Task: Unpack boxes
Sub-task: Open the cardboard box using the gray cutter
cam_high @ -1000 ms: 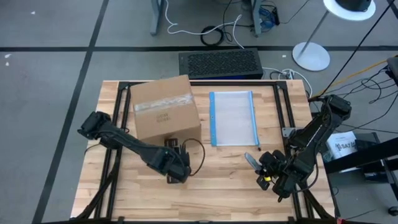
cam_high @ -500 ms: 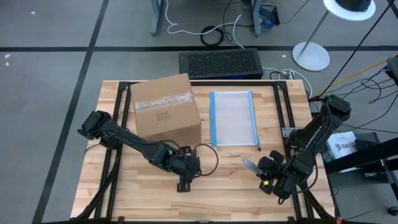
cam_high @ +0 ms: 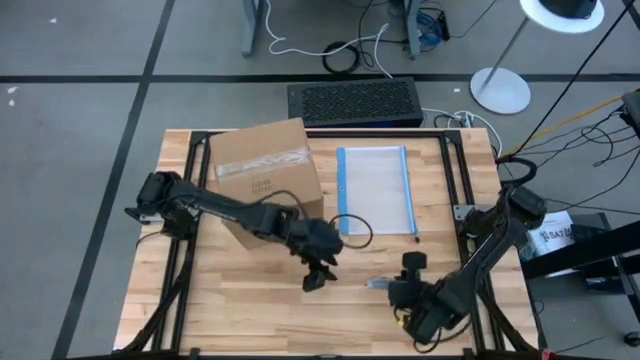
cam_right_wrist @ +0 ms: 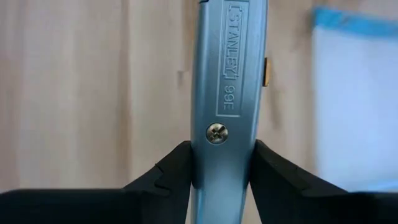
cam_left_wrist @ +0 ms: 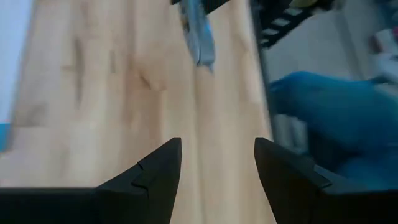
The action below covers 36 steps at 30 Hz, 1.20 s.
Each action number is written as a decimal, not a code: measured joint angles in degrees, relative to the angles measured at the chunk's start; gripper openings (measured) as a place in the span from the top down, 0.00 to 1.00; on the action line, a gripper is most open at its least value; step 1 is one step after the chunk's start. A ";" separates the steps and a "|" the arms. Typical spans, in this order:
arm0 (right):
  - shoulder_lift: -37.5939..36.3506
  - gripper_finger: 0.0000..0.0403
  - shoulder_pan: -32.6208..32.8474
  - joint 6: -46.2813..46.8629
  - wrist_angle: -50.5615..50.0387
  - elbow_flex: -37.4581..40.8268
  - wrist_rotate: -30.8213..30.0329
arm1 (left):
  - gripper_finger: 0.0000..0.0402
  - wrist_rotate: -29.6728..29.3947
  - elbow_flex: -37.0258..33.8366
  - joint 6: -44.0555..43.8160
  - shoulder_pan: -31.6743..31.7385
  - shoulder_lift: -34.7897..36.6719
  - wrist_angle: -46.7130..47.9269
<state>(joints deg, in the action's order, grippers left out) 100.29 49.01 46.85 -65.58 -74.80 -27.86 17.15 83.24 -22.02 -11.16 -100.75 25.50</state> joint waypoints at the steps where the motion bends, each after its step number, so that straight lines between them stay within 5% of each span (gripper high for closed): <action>1: 1.83 0.68 0.00 -1.40 -2.68 -2.57 -1.14 | 0.48 3.22 0.00 -0.73 0.98 0.00 -0.94; 5: 8.06 0.68 -0.39 -5.55 -13.15 -12.01 -6.96 | 0.48 11.60 0.03 -4.93 4.42 -0.12 -4.77; 10: 13.78 0.68 -2.14 -7.62 -24.78 -20.25 -14.12 | 0.48 13.69 0.07 -7.72 6.46 -0.84 -5.56; 22: 14.47 0.68 -8.73 -15.57 -24.23 -21.77 -17.50 | 0.48 14.81 0.37 -11.98 7.15 -3.79 -5.62; 30: 14.45 0.68 -8.92 -21.12 -19.89 -24.62 -20.09 | 0.48 9.54 0.28 -11.64 7.41 -3.94 -3.56; 36: 14.45 0.68 -9.04 -22.99 -19.18 -26.27 -21.60 | 0.48 11.33 0.22 -11.65 7.03 -4.02 -4.26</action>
<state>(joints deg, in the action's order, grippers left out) 114.74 39.97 23.86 -84.75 -101.08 -49.46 28.48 83.46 -33.68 -4.12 -104.77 21.24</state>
